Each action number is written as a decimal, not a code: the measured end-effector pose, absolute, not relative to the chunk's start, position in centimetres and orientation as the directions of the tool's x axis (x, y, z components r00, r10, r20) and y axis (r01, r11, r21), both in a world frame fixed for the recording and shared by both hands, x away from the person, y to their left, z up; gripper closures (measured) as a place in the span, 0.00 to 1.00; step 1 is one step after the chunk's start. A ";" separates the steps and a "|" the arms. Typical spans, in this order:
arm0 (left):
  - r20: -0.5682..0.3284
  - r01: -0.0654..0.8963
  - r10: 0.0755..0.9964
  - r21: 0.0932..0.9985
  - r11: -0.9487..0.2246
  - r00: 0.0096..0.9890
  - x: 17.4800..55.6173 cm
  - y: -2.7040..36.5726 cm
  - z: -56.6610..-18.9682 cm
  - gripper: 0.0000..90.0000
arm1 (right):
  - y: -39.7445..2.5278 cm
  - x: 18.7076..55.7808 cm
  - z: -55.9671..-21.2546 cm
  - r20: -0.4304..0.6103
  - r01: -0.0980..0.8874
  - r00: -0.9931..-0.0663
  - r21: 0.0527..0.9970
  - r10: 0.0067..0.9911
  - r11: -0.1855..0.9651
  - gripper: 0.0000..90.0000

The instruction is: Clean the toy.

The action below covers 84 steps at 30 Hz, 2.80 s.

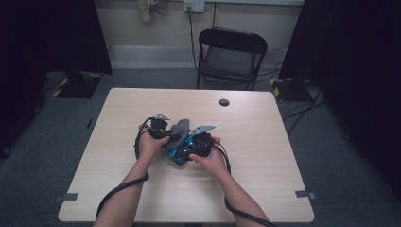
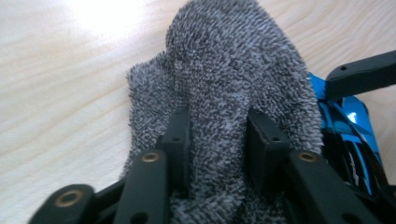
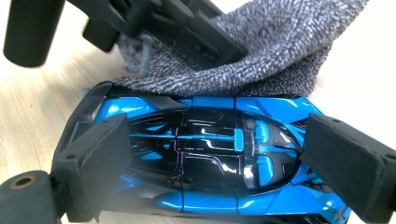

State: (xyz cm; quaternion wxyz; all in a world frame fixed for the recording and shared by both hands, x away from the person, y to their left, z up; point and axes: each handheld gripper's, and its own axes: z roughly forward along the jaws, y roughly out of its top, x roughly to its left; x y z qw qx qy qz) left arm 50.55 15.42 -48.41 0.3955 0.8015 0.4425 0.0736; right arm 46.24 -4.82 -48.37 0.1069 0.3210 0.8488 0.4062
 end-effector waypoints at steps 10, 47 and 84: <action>-0.240 0.643 0.752 0.705 -0.301 0.614 50.0 15.5 -48.9 0.82 | -4.8 46.2 -48.4 0.079 0.458 -0.772 0.758 0.631 0.465 0.08; -0.136 0.588 0.739 0.706 -0.395 0.660 50.5 16.5 -44.9 0.85 | -4.9 46.3 -48.4 0.079 0.453 -0.776 0.760 0.626 0.466 0.08; -0.172 0.614 0.720 0.673 -0.412 0.672 51.1 13.4 -47.8 0.84 | -4.9 46.2 -48.5 0.081 0.449 -0.776 0.767 0.625 0.458 0.08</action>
